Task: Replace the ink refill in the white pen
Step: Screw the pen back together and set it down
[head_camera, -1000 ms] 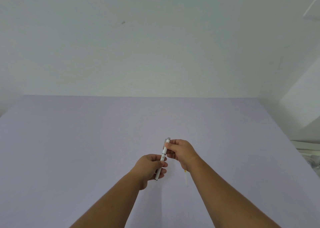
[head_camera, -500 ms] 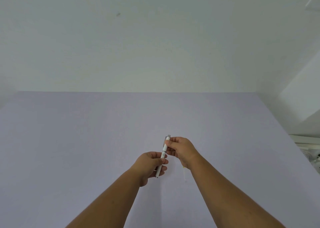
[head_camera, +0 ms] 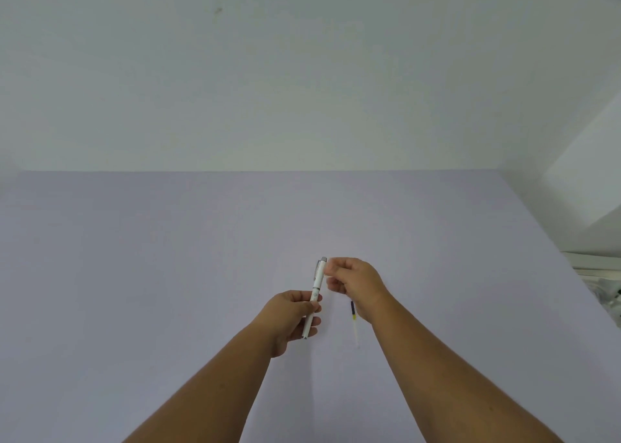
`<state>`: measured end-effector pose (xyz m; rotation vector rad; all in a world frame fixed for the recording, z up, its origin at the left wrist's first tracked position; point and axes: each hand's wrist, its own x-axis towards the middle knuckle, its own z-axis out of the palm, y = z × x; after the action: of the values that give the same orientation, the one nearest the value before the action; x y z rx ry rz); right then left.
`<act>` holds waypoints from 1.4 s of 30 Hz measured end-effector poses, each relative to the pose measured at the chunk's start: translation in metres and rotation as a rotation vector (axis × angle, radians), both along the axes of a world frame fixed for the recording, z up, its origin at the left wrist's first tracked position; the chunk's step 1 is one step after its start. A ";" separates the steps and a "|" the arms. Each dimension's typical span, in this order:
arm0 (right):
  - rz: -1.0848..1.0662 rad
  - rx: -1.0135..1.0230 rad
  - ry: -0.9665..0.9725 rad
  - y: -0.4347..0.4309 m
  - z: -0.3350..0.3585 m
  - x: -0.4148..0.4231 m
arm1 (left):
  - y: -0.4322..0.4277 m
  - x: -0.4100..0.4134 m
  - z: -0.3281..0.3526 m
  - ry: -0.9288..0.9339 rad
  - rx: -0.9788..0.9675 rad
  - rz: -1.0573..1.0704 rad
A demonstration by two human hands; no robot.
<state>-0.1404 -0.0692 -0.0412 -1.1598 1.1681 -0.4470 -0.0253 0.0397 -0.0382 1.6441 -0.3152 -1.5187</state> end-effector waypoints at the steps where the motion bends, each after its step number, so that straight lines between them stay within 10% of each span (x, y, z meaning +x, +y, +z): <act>1: -0.051 -0.023 0.051 -0.004 -0.002 -0.003 | -0.001 0.000 -0.002 -0.009 0.011 0.011; 9: 0.268 -0.274 0.825 0.002 -0.028 -0.025 | -0.011 -0.009 -0.036 -0.221 0.083 0.105; 42: 0.174 -0.240 0.688 0.030 -0.053 -0.010 | -0.012 -0.027 -0.063 -0.559 0.178 0.027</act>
<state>-0.1509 -0.0391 -0.0947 -1.6827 1.6084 -0.0402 -0.0518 0.0280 -0.1013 2.1941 -0.4621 -1.0650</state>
